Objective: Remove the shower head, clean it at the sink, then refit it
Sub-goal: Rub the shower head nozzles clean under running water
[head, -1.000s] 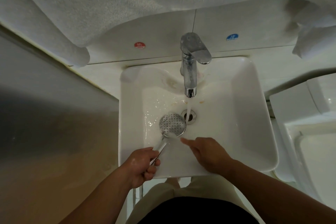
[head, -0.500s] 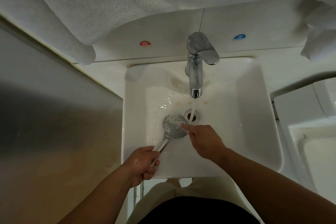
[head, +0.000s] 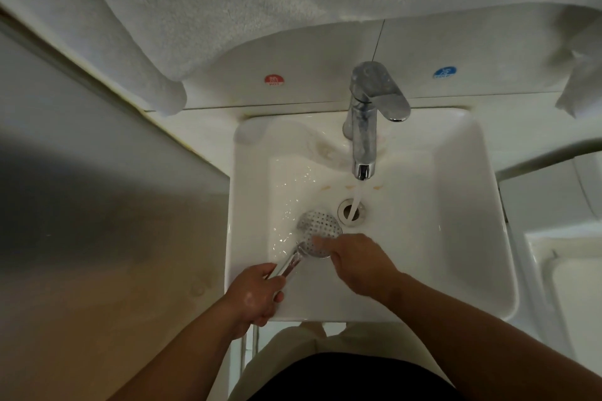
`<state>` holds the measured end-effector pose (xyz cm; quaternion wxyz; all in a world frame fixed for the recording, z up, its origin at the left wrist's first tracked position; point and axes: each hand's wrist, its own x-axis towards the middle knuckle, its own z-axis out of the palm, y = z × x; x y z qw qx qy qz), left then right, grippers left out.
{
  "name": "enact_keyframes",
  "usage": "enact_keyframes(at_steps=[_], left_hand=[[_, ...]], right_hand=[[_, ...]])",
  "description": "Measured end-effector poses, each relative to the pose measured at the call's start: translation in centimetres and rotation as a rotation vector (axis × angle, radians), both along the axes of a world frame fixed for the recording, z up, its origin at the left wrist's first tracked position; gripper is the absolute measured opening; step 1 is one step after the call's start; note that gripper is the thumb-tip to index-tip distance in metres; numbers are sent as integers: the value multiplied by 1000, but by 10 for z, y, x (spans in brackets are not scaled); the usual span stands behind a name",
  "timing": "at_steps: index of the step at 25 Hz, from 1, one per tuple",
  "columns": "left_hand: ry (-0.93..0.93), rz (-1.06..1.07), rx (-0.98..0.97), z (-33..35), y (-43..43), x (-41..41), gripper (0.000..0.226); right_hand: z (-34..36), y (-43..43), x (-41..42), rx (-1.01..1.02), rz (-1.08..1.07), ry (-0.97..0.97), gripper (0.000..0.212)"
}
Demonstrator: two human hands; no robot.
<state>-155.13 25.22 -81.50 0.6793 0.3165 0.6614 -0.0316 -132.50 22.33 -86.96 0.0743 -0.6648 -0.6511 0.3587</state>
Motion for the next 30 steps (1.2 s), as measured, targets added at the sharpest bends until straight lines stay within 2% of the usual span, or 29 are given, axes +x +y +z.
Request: enact_keyframes(at_steps=[7,9,12,14,17,20,22,25,28,30], left_hand=[[-10,5,-8,-3,-1,1,22],[-29,13,-21,-2,0,-1,23],[-28,10,-44,-1,1,-1,24],[-33,16,-62,-1,2,-2,24],[-36,18,-82,0,3,-1,23],[-42,30,-101,0,4,-3,21],[-44,40,-105,1,4,-1,16],[-50,65,-115,1,5,-2,14],[-48,68,-117,0,4,-2,11],[-56,78,-117,-1,5,-3,12]], right_hand=[[-2,-4,2,5,-154,51,41],[-3,-10,3,-5,-111,45,42],[-8,-9,11,37,-227,47,41],[-7,-12,7,3,-161,55,42],[-8,-14,12,-8,-285,77,40],[-8,-18,10,-32,-183,88,41],[-3,-16,12,-24,-296,104,41],[0,-24,11,-56,-214,97,40],[3,-31,16,-25,-338,136,40],[3,-35,14,-27,-252,153,41]])
